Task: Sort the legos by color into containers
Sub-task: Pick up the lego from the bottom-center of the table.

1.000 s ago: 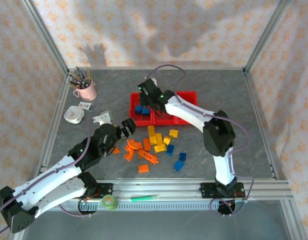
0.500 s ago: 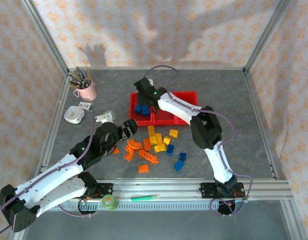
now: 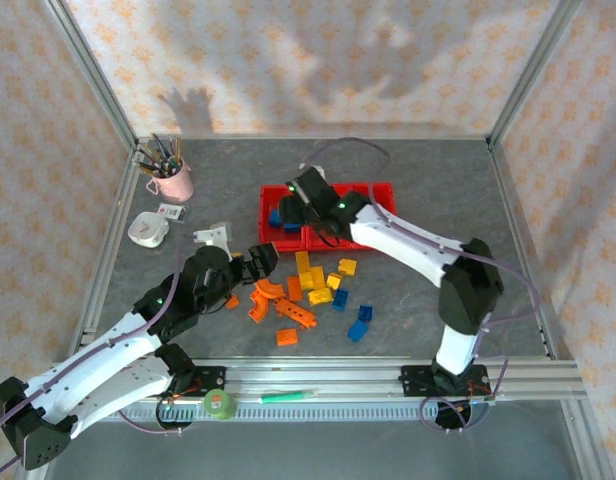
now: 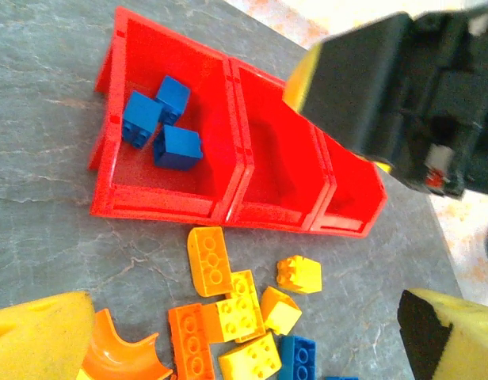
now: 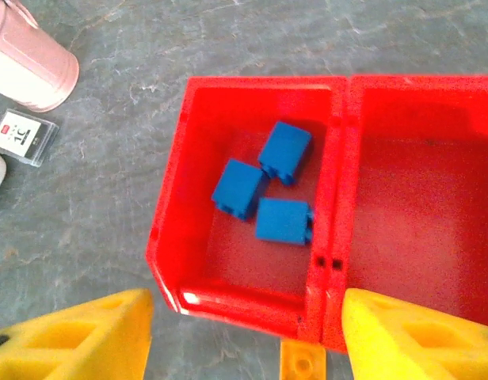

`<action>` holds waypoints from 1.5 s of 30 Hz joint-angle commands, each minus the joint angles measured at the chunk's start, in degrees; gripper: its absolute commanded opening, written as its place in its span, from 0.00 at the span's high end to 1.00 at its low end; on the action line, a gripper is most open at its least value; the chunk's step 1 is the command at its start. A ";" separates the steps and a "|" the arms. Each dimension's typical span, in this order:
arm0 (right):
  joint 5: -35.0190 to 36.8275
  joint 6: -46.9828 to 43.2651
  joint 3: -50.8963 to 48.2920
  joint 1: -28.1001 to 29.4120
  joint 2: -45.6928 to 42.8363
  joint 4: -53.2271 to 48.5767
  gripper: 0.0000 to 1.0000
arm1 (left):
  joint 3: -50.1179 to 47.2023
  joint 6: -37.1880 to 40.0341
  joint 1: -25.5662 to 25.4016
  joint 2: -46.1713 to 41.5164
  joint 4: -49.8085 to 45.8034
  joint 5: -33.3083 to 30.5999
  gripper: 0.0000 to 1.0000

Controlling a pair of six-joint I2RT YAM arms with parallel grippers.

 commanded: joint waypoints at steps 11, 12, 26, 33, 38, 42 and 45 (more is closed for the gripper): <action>0.73 9.85 -24.53 1.06 -18.03 -2.79 0.25 | -5.49 -2.03 -5.77 1.45 8.65 2.22 0.01; 0.32 10.40 -25.83 1.38 -18.71 -2.67 0.24 | -5.61 -2.36 -6.56 2.06 9.07 1.53 0.01; 0.21 17.11 -38.52 6.27 -20.27 -1.22 0.28 | -5.88 -3.65 -8.40 6.48 11.23 1.03 0.01; 1.18 17.21 -38.58 6.29 -17.35 0.26 0.38 | -5.89 -3.34 -8.39 7.27 11.75 1.11 0.01; 1.56 17.26 -39.11 6.22 -15.63 1.73 0.43 | -5.72 -3.05 -8.44 8.25 12.07 1.45 0.01; 1.23 17.36 -38.96 6.23 -13.05 2.88 0.45 | -5.12 -2.60 -8.44 8.91 11.69 1.30 0.01; 1.48 17.50 -38.83 6.26 -11.19 3.23 0.47 | -4.84 -2.34 -8.41 9.38 11.92 1.10 0.01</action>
